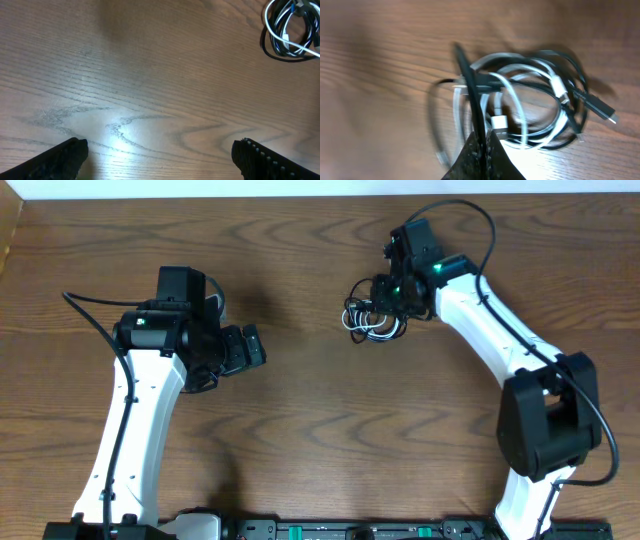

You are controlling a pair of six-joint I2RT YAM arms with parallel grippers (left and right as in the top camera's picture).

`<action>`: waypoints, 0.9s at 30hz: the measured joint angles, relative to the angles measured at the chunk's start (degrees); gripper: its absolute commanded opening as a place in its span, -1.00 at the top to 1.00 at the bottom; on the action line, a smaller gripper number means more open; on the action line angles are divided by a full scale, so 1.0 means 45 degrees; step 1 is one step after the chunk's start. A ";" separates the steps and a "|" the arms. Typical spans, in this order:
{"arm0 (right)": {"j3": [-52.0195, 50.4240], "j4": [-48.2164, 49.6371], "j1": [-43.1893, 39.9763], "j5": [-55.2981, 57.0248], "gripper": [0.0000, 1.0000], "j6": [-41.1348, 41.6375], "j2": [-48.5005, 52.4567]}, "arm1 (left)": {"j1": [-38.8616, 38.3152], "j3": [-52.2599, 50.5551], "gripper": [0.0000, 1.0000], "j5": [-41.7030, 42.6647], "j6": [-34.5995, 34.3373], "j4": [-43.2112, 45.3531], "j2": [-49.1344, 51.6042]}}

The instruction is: Untangle cables

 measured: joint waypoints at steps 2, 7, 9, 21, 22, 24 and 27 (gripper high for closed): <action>0.0466 -0.0131 -0.0131 -0.0389 0.97 0.0000 -0.0442 | 0.0000 0.0000 -0.95 0.0000 0.0000 0.0005 0.0000; 0.1409 0.0102 -0.0384 -0.1049 0.98 -0.0005 -0.2769 | 0.0000 0.0000 -0.96 0.0000 0.0005 0.0005 0.0000; 0.1685 0.0340 -0.0427 -0.1219 0.98 -0.0005 -0.4031 | 0.0000 0.0000 -0.96 0.0000 0.0000 0.0005 0.0000; 0.2040 0.0588 -0.0427 -0.1515 0.97 0.0000 -0.7776 | 0.0000 0.0000 -0.96 0.0000 0.0005 0.0005 0.0000; 0.2040 0.0306 -0.0427 -0.1452 0.98 0.0000 -0.7737 | 0.0000 0.0000 -0.96 0.0000 0.0000 0.0005 0.0000; 0.1996 -0.0117 -0.0423 -0.1263 0.97 0.0005 -0.7524 | 0.0000 0.0000 -0.96 0.0000 0.0000 0.0005 0.0000; 0.1778 -0.0646 -0.0311 -0.0549 0.97 0.0330 -0.6873 | 0.0000 0.0000 -0.96 0.0000 0.0005 0.0005 0.0000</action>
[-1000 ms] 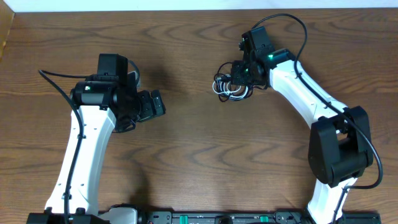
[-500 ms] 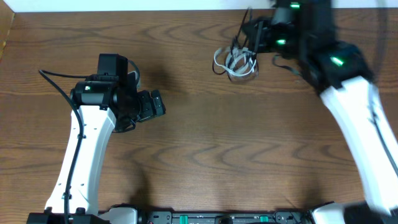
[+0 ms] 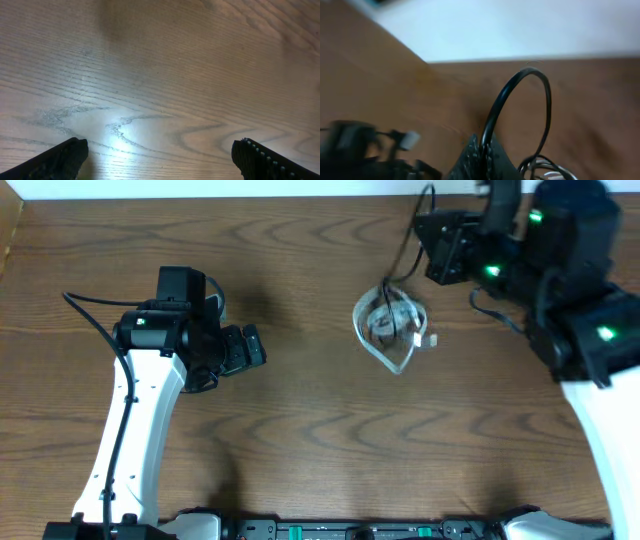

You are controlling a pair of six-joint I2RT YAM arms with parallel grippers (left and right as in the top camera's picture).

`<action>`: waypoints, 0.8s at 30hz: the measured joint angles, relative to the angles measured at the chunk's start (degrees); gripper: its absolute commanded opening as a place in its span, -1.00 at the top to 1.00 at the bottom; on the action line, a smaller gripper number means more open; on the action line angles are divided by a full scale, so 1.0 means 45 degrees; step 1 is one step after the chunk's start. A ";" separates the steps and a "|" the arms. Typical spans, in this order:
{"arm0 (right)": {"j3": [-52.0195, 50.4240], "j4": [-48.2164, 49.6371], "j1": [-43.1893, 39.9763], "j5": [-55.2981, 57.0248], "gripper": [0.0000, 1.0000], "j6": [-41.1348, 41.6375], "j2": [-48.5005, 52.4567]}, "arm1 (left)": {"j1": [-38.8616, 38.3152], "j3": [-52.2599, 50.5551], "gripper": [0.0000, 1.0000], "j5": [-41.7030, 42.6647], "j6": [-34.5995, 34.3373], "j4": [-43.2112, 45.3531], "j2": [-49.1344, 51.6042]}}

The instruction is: Untangle cables

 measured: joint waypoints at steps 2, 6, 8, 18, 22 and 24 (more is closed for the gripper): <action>-0.0126 -0.0345 0.0092 0.0656 0.98 0.0398 0.0602 | 0.0000 0.0000 -0.95 0.0000 0.0000 0.0005 0.0000; -0.0437 0.0243 0.0083 0.1005 0.97 0.1316 0.1477 | 0.0000 0.0000 -0.96 0.0000 0.0000 0.0000 0.0000; -0.0515 0.1715 -0.0044 0.0539 0.98 0.1870 0.1525 | 0.0000 0.0000 -0.96 0.0000 -0.0005 0.0005 0.0000; -0.0282 0.4716 -0.0865 -0.2079 0.97 0.3269 -0.0355 | 0.0000 0.0000 -0.96 0.0000 0.0000 -0.0005 0.0005; -0.0083 0.1749 -0.0185 -0.1302 0.97 0.2433 -0.0491 | 0.0000 0.0000 -0.96 0.0000 0.0000 0.0000 0.0005; -0.0092 0.0607 0.0209 -0.0510 0.97 0.2477 -0.0112 | 0.0000 0.0000 -0.96 0.0000 0.0000 0.0000 0.0005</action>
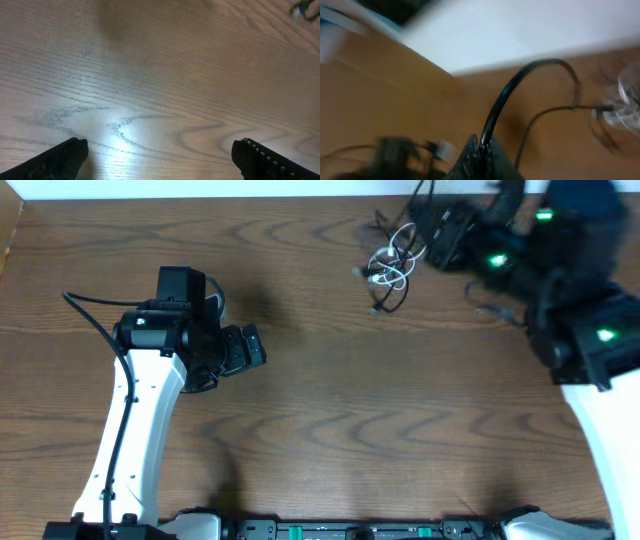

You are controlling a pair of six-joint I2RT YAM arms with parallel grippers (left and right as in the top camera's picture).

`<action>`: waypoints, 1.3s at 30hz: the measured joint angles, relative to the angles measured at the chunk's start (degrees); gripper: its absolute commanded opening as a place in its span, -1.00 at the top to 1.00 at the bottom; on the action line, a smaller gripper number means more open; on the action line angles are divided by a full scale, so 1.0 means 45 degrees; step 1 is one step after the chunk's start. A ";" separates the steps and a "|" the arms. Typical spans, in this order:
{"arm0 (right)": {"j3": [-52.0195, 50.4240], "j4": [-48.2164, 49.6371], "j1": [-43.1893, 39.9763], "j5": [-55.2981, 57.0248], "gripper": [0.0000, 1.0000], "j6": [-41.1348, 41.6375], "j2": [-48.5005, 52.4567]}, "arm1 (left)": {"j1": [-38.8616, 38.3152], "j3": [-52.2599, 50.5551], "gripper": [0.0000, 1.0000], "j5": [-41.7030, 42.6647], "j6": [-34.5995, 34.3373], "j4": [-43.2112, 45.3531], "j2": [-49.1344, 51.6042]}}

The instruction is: Untangle cables

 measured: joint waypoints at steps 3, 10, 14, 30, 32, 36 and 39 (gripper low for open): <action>-0.0160 0.0282 0.0228 0.0515 0.97 0.0588 0.0743 | 0.0000 0.0000 -0.96 0.0000 -0.0005 -0.0005 0.0000; -0.0345 0.6732 -0.0398 -0.1666 0.97 0.2623 0.0690 | 0.0000 0.0000 -0.96 0.0000 0.0000 -0.0005 0.0000; -0.0311 0.9539 -0.1307 -0.2905 0.97 0.4216 -0.0316 | 0.0000 0.0000 -0.96 -0.0005 0.0000 0.0000 0.0000; -0.0058 -0.1054 -0.1870 0.0209 0.97 0.0471 -0.1768 | 0.0000 0.0000 -0.96 -0.0010 0.0000 -0.0010 0.0000; -0.0107 -0.1656 -0.1870 0.0806 0.98 0.0257 -0.1248 | 0.0000 0.0000 -0.96 -0.0005 0.0000 -0.0015 0.0000; -0.0189 -0.0918 -0.1875 0.0355 0.97 -0.0005 -0.0685 | 0.0000 0.0000 -0.96 0.0000 -0.0005 -0.0024 0.0000; -0.0223 0.1146 -0.1880 -0.1239 0.97 -0.0155 -0.0617 | 0.0000 0.0000 -0.95 0.0000 0.0000 -0.0019 0.0000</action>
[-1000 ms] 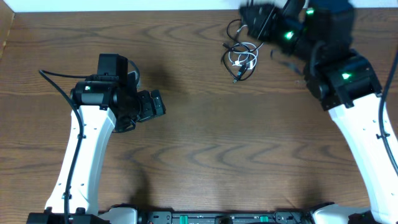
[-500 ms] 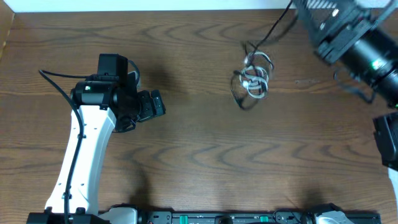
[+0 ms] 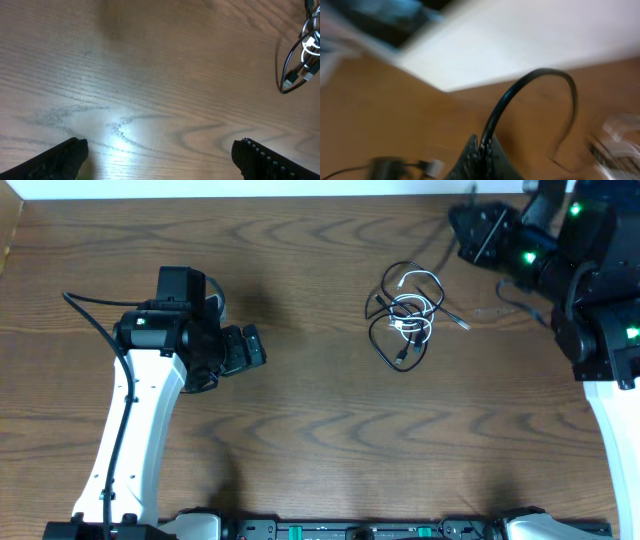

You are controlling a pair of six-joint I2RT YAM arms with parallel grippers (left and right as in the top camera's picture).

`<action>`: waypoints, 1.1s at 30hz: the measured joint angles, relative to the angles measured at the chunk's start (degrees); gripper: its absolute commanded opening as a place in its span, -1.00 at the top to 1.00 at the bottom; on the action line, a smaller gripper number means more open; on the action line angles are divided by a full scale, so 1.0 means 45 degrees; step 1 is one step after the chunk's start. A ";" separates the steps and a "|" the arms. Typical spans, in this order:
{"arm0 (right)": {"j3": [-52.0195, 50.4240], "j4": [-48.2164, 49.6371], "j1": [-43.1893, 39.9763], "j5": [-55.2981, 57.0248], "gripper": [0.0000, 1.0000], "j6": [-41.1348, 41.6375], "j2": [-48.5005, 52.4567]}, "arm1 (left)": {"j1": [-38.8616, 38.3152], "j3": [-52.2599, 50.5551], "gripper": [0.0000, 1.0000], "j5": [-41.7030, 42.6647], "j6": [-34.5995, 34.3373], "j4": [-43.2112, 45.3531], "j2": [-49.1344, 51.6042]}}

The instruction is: Untangle cables

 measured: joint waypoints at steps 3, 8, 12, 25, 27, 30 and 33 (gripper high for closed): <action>-0.0053 0.3968 -0.0015 -0.2735 0.98 0.0165 -0.0005 | -0.0005 0.0000 -0.95 -0.0010 -0.0005 -0.0015 0.0000; 0.0053 0.5270 0.0000 -0.5901 0.97 0.0481 -0.0423 | -0.0005 0.0000 -0.95 -0.0034 0.0000 0.0000 0.0000; 0.0214 0.1273 0.0024 -0.5945 0.97 -0.0393 -0.0578 | 0.0000 0.0000 -0.95 -0.0034 -0.0005 -0.0005 0.0000; 0.0121 -0.6543 0.0010 -0.0685 0.98 -0.2560 0.1224 | 0.0000 0.0000 -0.96 -0.0034 -0.0005 0.0005 0.0000; 0.0121 -0.7077 0.0010 -0.0379 0.93 -0.3337 0.1331 | 0.0000 0.0000 -0.96 -0.0039 -0.0005 0.0000 0.0000; 0.0121 -0.7902 0.0010 0.0277 0.43 -0.4119 0.1433 | 0.0000 0.0000 -0.96 -0.0034 0.0000 0.0005 0.0000; 0.0117 -0.8582 0.0010 0.1243 -0.15 -0.4527 0.1579 | 0.0000 0.0000 -0.96 -0.0039 0.0000 0.0000 0.0000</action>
